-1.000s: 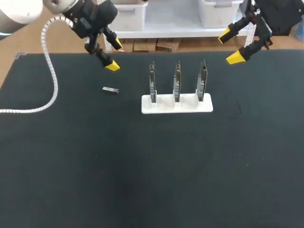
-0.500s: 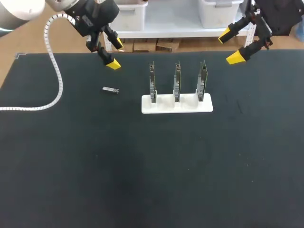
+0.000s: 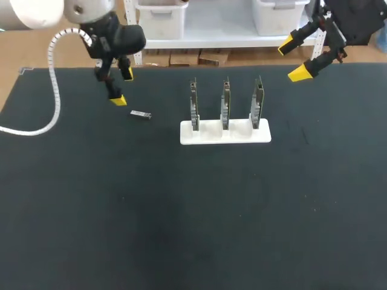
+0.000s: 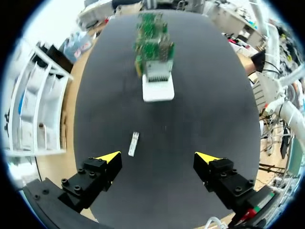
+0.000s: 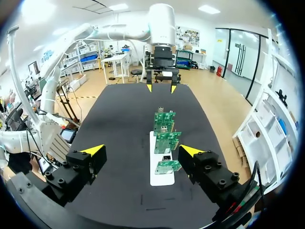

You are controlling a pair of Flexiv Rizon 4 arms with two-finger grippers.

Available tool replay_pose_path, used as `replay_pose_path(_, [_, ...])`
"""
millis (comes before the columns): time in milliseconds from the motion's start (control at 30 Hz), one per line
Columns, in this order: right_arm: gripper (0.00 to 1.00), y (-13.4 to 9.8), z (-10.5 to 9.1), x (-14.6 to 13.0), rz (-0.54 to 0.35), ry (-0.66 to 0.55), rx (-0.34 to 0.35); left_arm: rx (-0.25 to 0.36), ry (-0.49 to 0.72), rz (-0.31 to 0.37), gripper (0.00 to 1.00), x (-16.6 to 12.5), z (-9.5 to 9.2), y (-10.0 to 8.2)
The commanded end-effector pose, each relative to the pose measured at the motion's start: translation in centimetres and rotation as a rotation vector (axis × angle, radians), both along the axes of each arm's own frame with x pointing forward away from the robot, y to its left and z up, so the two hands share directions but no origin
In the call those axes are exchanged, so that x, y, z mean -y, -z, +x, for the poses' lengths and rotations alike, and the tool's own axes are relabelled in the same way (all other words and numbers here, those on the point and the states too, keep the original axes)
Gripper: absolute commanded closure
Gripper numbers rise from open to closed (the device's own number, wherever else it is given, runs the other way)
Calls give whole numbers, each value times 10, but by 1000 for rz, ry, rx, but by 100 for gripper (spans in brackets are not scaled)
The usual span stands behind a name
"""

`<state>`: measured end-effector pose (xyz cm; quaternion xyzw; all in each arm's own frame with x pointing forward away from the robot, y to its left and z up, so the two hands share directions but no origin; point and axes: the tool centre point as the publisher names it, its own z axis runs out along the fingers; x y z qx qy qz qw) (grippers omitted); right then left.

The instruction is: Pick up the optical module with the left hand, and insert it into the network port with the right hand.

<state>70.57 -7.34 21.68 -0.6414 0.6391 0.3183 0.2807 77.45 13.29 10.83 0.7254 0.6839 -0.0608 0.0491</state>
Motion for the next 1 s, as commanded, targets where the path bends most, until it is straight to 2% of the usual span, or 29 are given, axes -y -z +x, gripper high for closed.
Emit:
replay_pose_path(33, [0, 0, -3, 0, -2, 6, 4, 18, -1, 22, 0, 0, 7, 4])
replay_pose_path(167, [0, 0, -3, 0, -2, 6, 4, 51, 70, 37, 0, 5, 4, 15])
replay_pose_path(267, [0, 0, -3, 0, -2, 6, 4, -17, 77, 68, 0, 4, 10, 30])
replay_pose_path(367, [0, 0, -3, 0, -2, 6, 4, -44, 75, 108, 0, 6, 13, 39])
replay_pose_path(467, [0, 0, -3, 0, -2, 6, 4, -59, 77, 118, 0, 9, 12, 48])
replay_pose_path(700, [0, 0, -3, 0, -2, 6, 4, -50, 77, 108, 0, 15, 19, 56])
replay_pose_path(833, [0, 0, -3, 0, -2, 6, 4, -47, 79, 100, 0, 15, 30, 61])
replay_pose_path(1000, [0, 0, -3, 0, -2, 6, 4, -51, 93, 115, 0, 14, 30, 66])
